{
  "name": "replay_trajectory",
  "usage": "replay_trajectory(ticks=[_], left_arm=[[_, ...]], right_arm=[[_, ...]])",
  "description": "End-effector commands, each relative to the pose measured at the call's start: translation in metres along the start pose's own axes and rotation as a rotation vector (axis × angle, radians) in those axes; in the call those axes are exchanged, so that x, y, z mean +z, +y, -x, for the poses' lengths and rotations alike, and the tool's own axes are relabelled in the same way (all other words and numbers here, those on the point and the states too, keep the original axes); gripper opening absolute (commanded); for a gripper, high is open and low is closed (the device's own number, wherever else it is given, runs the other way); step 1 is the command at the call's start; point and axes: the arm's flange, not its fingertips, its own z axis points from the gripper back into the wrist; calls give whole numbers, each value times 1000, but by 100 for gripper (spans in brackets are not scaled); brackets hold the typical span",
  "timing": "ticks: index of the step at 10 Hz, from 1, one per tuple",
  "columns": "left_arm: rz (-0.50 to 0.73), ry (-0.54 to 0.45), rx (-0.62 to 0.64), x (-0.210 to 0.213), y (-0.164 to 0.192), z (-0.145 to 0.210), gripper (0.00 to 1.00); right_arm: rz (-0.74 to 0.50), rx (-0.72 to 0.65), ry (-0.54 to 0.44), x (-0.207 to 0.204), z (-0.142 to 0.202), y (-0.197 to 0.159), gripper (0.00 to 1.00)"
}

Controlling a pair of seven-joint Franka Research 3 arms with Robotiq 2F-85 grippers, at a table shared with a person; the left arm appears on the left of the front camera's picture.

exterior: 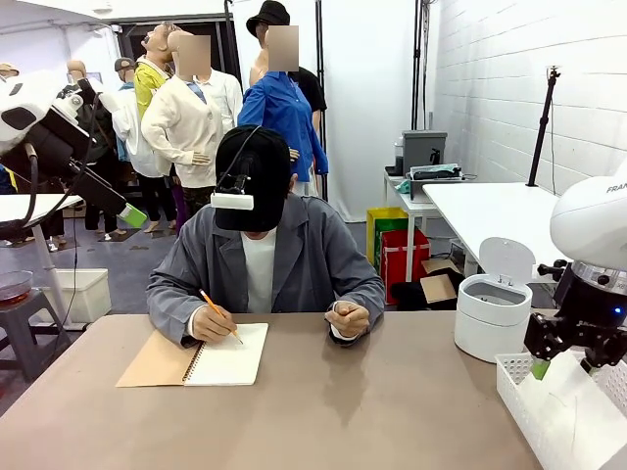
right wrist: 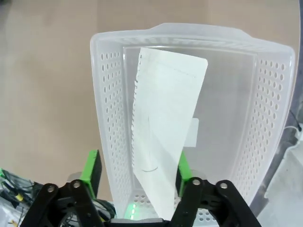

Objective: Sort the paper based on its condition.
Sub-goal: If a person hands you a paper, place it in the Organizing basket , and if it's crumpled, put it in the Trash can.

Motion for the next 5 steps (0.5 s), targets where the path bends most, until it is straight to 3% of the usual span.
replay_trajectory(ticks=[1,2,5], left_arm=[[10,2,6,1,0,0,100],[10,2,6,1,0,0,100],[10,2,6,1,0,0,100]], right_arm=[[44,-24,14,-49,96,-8,100],[29,-35,67,-43,95,-11,100],[110,-19,94,-22,87,-23,100]])
